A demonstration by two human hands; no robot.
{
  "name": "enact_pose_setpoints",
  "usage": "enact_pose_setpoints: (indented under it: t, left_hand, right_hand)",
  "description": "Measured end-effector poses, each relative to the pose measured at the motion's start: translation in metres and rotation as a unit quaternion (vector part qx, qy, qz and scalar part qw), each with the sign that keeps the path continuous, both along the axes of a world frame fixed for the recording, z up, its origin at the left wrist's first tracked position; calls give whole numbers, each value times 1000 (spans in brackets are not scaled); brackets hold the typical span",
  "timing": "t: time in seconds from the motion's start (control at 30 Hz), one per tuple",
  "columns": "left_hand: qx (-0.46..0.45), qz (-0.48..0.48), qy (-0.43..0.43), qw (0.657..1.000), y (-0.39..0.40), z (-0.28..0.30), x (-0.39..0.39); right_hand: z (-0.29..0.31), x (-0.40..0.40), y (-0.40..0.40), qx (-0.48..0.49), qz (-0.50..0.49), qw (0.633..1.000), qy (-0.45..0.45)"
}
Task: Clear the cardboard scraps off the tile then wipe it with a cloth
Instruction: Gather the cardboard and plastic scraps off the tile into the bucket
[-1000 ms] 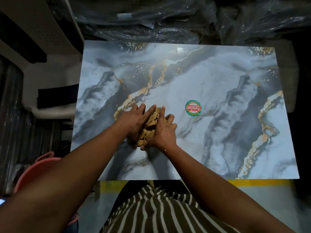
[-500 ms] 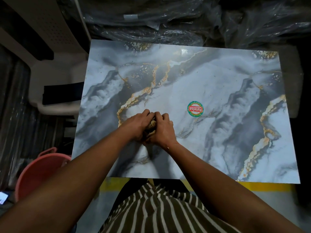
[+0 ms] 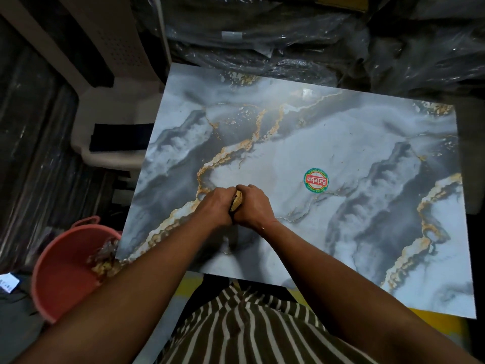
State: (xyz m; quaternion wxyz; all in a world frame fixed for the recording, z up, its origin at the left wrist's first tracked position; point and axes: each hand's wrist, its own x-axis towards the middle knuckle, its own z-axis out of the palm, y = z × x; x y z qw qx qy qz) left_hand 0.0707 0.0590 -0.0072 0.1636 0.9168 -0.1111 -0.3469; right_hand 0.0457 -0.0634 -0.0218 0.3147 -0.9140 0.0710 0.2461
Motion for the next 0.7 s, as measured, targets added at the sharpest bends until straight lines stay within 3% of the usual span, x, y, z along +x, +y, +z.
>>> enact_pose_setpoints:
  t: [0.27, 0.43, 0.7]
  left_hand:
    - [-40, 91, -19, 995, 25, 6, -6]
    - [-19, 115, -49, 992, 42, 28, 6]
    - [-60, 189, -99, 975, 96, 51, 1]
  right_hand:
    - [8, 14, 16, 19, 41, 999, 9]
    - [27, 40, 32, 15, 100, 995, 0]
    - [51, 56, 85, -6, 175, 983, -51]
